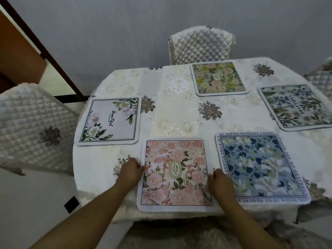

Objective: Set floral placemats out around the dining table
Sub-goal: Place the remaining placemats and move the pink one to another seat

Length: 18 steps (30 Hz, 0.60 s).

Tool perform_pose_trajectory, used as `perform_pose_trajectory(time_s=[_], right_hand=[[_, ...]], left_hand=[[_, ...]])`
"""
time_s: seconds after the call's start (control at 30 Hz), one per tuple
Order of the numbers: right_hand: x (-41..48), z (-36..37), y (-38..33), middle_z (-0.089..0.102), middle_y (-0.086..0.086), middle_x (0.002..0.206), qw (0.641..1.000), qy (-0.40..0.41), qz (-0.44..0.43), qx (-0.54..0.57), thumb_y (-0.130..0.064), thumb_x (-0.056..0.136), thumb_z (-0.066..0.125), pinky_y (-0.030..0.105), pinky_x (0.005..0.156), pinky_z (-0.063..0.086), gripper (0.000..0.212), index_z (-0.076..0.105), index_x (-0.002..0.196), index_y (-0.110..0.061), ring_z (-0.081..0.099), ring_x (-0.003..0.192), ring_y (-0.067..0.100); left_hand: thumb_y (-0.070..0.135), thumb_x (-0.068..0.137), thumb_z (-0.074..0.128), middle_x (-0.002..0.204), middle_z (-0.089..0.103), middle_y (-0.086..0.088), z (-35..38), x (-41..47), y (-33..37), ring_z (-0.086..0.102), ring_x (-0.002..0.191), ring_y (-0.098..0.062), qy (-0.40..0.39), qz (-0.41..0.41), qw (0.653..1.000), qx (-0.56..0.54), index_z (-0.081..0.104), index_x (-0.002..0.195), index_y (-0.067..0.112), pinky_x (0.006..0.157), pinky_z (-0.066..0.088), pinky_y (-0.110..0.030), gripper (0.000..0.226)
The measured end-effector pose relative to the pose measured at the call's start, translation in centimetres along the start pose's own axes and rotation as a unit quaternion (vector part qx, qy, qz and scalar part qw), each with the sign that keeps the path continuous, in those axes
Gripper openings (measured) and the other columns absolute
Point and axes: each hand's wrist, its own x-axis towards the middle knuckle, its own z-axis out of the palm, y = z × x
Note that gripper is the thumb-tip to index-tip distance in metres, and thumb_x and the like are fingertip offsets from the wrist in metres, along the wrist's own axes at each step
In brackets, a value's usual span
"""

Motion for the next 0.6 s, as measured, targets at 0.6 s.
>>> perform_pose_trajectory(time_s=[0.6], right_hand=[[-3.1,0.7,0.5,0.059,0.01,0.115,0.983,-0.057,-0.141,-0.107,-0.014,0.095,0.044,0.036,0.077,0.051,0.028,0.048,0.123,-0.012,0.061,0.098,0.027]], left_hand=[[0.032,0.093,0.055,0.091,0.066,-0.01,3.2,-9.2,-2.3,0.063,0.085,-0.025,-0.015,-0.016,0.998,0.062,0.052,0.088,0.015,0.065,0.042,-0.03,0.018]])
